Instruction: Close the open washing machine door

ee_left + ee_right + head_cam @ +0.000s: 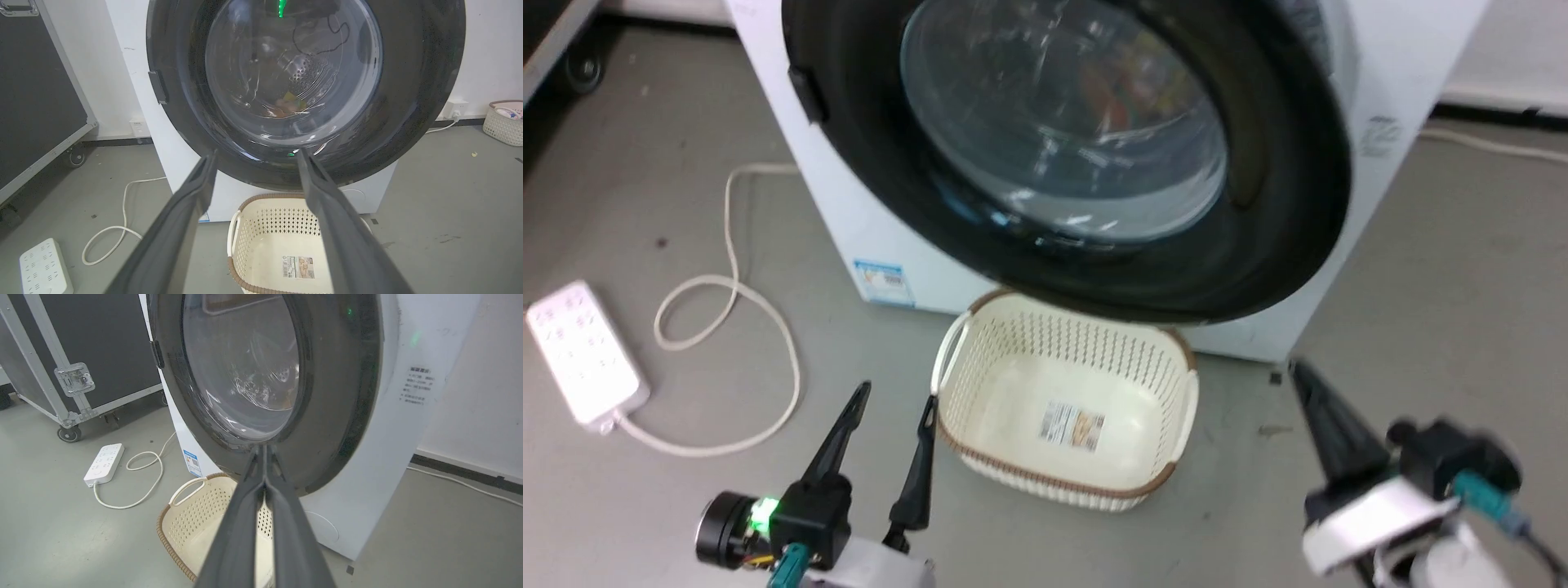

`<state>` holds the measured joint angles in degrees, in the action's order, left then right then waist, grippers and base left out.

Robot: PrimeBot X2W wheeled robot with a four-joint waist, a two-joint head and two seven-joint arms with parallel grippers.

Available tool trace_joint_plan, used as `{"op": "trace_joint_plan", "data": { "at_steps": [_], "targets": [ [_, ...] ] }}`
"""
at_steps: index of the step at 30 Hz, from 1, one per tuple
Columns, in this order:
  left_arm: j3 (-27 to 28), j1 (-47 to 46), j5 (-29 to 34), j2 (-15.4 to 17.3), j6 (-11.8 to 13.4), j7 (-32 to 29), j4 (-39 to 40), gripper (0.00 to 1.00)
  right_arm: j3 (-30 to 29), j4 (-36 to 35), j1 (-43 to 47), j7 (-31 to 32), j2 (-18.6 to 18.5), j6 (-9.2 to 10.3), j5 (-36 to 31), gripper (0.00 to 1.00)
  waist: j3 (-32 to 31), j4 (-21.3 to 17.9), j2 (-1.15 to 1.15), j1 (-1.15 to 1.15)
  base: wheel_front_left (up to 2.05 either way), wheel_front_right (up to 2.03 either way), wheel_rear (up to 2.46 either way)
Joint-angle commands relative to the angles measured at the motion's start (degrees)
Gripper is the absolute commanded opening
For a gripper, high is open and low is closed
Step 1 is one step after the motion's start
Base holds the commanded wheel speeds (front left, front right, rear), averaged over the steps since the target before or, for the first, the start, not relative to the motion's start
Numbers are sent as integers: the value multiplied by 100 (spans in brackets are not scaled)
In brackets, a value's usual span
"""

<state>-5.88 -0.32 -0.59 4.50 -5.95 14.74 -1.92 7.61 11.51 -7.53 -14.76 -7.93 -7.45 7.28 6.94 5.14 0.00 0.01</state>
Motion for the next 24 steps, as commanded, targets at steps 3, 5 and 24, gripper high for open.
{"op": "trace_joint_plan", "data": {
  "at_steps": [3, 5, 24],
  "targets": [
    [-56, -222, -38, -49, 80, 26, -17, 100, 273, 65, -599, -24, -423, -3, 173, 0, 472, 294, 0, -1, 0, 0, 0],
    [-91, -314, -52, -69, 98, 26, -30, 100, 511, 203, -953, -24, -705, -3, 265, 0, 637, 380, 0, -1, 0, 0, 0],
    [-380, -841, -164, -154, 350, 26, 45, 100, 1378, 2332, -4023, 6, -2060, -3, 2302, 0, 1538, 827, 0, -1, 0, 0, 0]
  ]
}}
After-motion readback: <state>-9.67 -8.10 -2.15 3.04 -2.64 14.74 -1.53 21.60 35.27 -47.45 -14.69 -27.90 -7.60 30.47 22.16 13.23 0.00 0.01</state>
